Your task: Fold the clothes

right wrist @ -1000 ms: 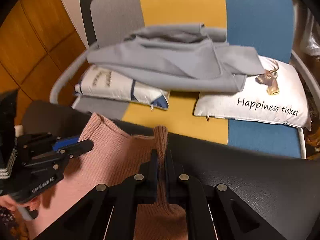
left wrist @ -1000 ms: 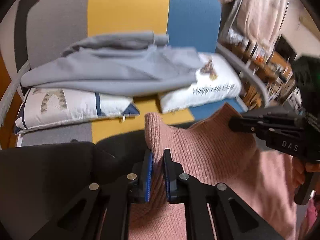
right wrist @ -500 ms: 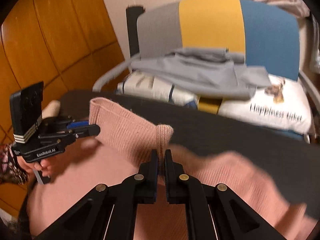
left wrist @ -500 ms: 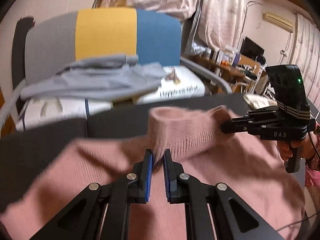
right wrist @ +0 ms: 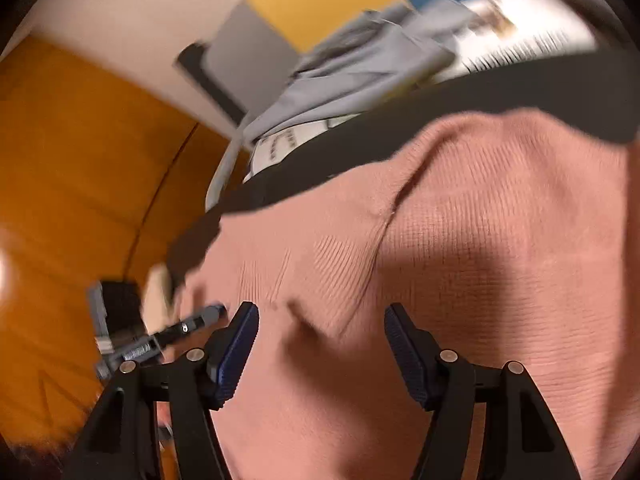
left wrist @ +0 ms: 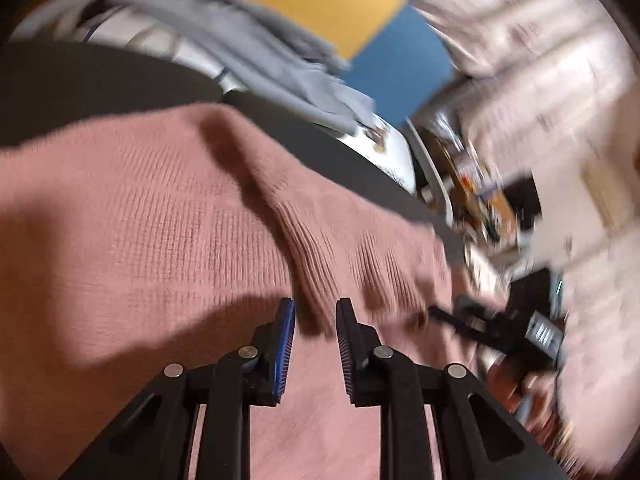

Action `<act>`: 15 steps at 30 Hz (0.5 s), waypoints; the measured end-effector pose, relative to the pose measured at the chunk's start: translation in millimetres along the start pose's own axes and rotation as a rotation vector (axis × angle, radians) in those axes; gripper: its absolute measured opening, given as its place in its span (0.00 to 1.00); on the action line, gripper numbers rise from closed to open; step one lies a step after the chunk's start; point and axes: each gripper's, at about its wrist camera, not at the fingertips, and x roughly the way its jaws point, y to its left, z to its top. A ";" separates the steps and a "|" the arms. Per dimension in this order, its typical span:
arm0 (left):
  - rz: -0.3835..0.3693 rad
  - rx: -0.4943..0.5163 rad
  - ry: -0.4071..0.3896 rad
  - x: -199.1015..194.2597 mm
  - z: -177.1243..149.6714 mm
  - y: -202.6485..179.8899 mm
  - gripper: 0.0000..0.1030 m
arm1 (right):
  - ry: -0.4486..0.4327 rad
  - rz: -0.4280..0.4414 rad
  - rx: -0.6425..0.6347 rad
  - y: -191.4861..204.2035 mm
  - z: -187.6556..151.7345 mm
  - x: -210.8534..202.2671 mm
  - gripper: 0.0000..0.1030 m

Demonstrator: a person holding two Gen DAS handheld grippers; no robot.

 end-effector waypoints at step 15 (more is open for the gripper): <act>0.237 0.314 -0.054 3.9 -9.1 -63.8 0.09 | -0.014 -0.209 -0.160 36.9 0.6 14.5 0.05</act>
